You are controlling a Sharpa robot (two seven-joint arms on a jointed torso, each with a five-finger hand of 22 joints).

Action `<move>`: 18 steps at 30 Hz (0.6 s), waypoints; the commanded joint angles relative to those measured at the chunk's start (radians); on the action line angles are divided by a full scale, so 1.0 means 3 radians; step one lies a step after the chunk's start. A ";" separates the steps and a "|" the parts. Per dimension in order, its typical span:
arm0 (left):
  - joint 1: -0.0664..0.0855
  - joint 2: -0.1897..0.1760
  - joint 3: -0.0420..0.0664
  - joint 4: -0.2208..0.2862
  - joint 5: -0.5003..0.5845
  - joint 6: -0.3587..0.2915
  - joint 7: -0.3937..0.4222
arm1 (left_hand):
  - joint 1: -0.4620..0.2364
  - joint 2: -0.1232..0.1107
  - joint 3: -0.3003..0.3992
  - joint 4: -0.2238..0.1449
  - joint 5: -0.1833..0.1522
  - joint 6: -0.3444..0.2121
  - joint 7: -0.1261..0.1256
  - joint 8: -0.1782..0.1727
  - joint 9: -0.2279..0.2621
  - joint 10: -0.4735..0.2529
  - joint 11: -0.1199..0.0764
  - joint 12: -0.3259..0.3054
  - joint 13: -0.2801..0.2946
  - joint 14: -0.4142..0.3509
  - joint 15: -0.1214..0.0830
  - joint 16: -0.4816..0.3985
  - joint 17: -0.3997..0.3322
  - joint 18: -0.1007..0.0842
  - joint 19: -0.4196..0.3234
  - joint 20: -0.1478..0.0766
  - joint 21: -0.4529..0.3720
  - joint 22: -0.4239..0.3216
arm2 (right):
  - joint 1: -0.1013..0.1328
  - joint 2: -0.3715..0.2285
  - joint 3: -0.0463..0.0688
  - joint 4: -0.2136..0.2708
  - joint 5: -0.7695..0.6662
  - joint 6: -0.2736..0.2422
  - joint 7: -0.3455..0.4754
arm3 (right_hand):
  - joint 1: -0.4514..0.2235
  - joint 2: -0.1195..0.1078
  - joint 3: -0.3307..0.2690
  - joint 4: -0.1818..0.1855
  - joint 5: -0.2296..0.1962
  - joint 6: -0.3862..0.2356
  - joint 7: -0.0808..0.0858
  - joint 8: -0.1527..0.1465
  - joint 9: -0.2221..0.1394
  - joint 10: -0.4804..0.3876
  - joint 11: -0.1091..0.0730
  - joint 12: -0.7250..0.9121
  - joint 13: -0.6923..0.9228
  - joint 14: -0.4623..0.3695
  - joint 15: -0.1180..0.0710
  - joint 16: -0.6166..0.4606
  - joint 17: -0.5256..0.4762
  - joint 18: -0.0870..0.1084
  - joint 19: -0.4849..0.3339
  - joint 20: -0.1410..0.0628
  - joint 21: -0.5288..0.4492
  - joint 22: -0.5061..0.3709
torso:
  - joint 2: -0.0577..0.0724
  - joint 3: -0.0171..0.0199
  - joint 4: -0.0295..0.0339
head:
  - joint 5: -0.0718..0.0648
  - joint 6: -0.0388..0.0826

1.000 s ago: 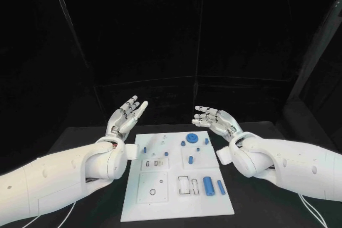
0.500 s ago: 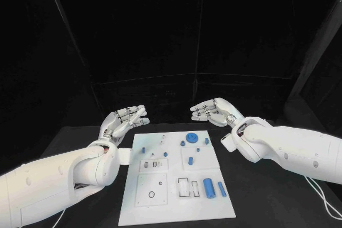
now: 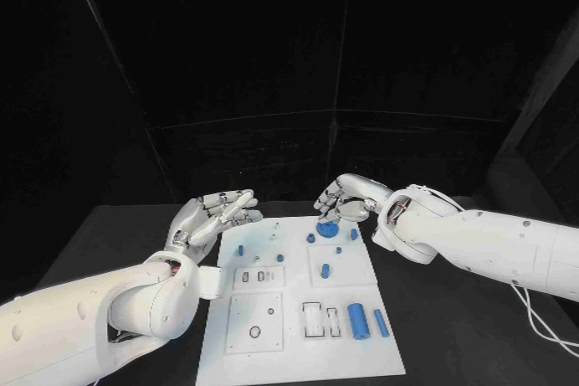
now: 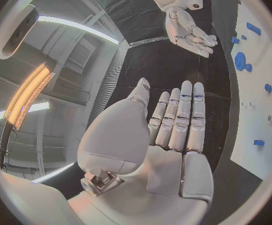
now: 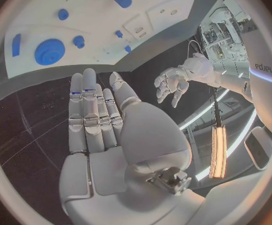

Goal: Assemble the parts on the task board

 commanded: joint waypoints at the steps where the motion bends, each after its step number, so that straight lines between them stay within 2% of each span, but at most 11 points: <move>1: 0.0013 0.0011 0.0004 0.0033 -0.0024 0.0087 0.0093 | -0.0003 0.0019 -0.0007 -0.0017 -0.0006 0.0027 0.0003 -0.0016 -0.0003 0.0034 -0.0002 -0.0012 0.0002 0.0025 0.0006 -0.0015 0.0003 0.0046 0.0021 -0.0002 -0.0019 -0.0006 | 0.0016 0.0050 0.0008 -0.0046 -0.0589 0.0263 -0.0321 | 0.0009 -0.0037 0.0028 0.0001 -0.0017 0.0008 -0.0008 -0.0038 -0.0004 0.0056 -0.0019 -0.0007 0.0006 0.0160 -0.0039 0.0109 0.0086 0.0042 0.0095 -0.0035 0.0143 0.0075 | 0.0094 -0.0006 0.0018 | -0.0015 0.0028; 6: 0.0019 0.0031 0.0004 0.0044 -0.0023 0.0099 0.0092 | -0.0010 0.0020 -0.0013 -0.0017 -0.0007 0.0030 0.0005 -0.0023 -0.0004 0.0039 0.0000 -0.0020 0.0001 0.0025 0.0007 -0.0025 0.0003 0.0045 0.0023 -0.0001 -0.0025 -0.0010 | 0.0024 0.0119 0.0010 -0.0113 -0.0774 0.0362 -0.0363 | 0.0014 -0.0053 0.0051 0.0001 -0.0016 0.0020 -0.0018 -0.0050 -0.0002 0.0049 -0.0034 -0.0017 0.0004 0.0341 -0.0068 0.0289 0.0244 0.0039 0.0185 -0.0097 0.0368 0.0200 | 0.0136 -0.0009 0.0045 | -0.0022 0.0032; 9: 0.0021 0.0036 0.0004 0.0043 -0.0022 0.0103 0.0089 | -0.0014 0.0020 -0.0017 -0.0019 -0.0008 0.0030 0.0006 -0.0029 -0.0005 0.0041 0.0001 -0.0027 0.0001 0.0024 0.0009 -0.0033 0.0002 0.0045 0.0023 -0.0001 -0.0029 -0.0014 | 0.0027 0.0154 0.0011 -0.0139 -0.0901 0.0442 -0.0411 | -0.0025 -0.0061 0.0069 0.0004 -0.0022 0.0015 -0.0021 -0.0054 -0.0003 0.0020 -0.0032 -0.0016 0.0005 0.0378 -0.0079 0.0539 0.0438 0.0036 0.0211 -0.0120 0.0550 0.0305 | 0.0151 -0.0012 0.0057 | -0.0036 0.0034; 15: 0.0022 0.0038 0.0004 0.0045 -0.0022 0.0111 0.0082 | -0.0020 0.0020 -0.0024 -0.0021 -0.0008 0.0030 0.0008 -0.0039 -0.0006 0.0041 0.0003 -0.0038 0.0000 0.0023 0.0011 -0.0045 0.0002 0.0044 0.0023 0.0000 -0.0037 -0.0020 | 0.0028 0.0210 0.0012 -0.0169 -0.1032 0.0511 -0.0462 | -0.0084 -0.0088 0.0070 0.0006 -0.0062 -0.0038 -0.0011 -0.0058 -0.0004 -0.0071 -0.0028 -0.0016 0.0006 0.0373 -0.0067 0.0811 0.0651 0.0037 0.0208 -0.0108 0.0701 0.0392 | 0.0171 -0.0013 0.0056 | -0.0036 0.0038; 18: 0.0023 0.0042 0.0004 0.0045 -0.0022 0.0118 0.0079 | -0.0022 0.0020 -0.0026 -0.0021 -0.0008 0.0030 0.0009 -0.0042 -0.0007 0.0041 0.0004 -0.0041 0.0000 0.0023 0.0011 -0.0048 0.0002 0.0044 0.0024 0.0001 -0.0039 -0.0021 | 0.0028 0.0235 0.0012 -0.0183 -0.1064 0.0521 -0.0469 | -0.0096 -0.0086 0.0081 0.0007 -0.0060 -0.0049 -0.0012 -0.0054 -0.0002 -0.0093 -0.0019 -0.0014 0.0009 0.0351 -0.0071 0.0973 0.0777 0.0035 0.0206 -0.0099 0.0787 0.0441 | 0.0184 -0.0017 0.0054 | -0.0036 0.0041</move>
